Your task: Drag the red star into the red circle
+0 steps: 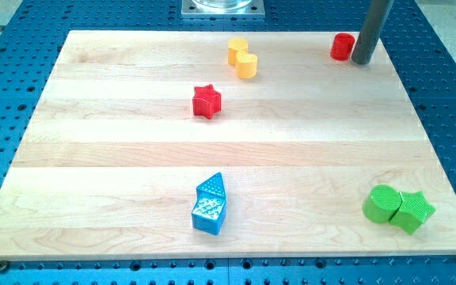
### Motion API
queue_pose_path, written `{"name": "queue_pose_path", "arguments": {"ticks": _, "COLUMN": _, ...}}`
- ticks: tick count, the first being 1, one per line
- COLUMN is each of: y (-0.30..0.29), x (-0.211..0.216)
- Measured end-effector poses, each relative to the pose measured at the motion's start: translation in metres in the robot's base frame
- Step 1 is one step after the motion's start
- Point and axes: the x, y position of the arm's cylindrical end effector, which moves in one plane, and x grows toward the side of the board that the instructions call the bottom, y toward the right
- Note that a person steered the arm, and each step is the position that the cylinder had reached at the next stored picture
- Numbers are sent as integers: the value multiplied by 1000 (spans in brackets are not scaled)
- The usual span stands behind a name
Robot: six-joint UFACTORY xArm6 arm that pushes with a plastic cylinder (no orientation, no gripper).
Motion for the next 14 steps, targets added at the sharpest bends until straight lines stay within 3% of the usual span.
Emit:
{"name": "queue_pose_path", "arguments": {"ticks": 2, "y": -1, "x": -22}}
{"name": "queue_pose_path", "arguments": {"ticks": 3, "y": -32, "x": 33}}
{"name": "queue_pose_path", "arguments": {"ticks": 4, "y": -132, "x": 124}}
{"name": "queue_pose_path", "arguments": {"ticks": 5, "y": -266, "x": 166}}
{"name": "queue_pose_path", "arguments": {"ticks": 6, "y": -303, "x": 149}}
{"name": "queue_pose_path", "arguments": {"ticks": 8, "y": -315, "x": 110}}
{"name": "queue_pose_path", "arguments": {"ticks": 9, "y": -234, "x": 102}}
{"name": "queue_pose_path", "arguments": {"ticks": 10, "y": -232, "x": 129}}
{"name": "queue_pose_path", "arguments": {"ticks": 11, "y": -184, "x": 138}}
{"name": "queue_pose_path", "arguments": {"ticks": 12, "y": -145, "x": 89}}
{"name": "queue_pose_path", "arguments": {"ticks": 14, "y": -180, "x": 95}}
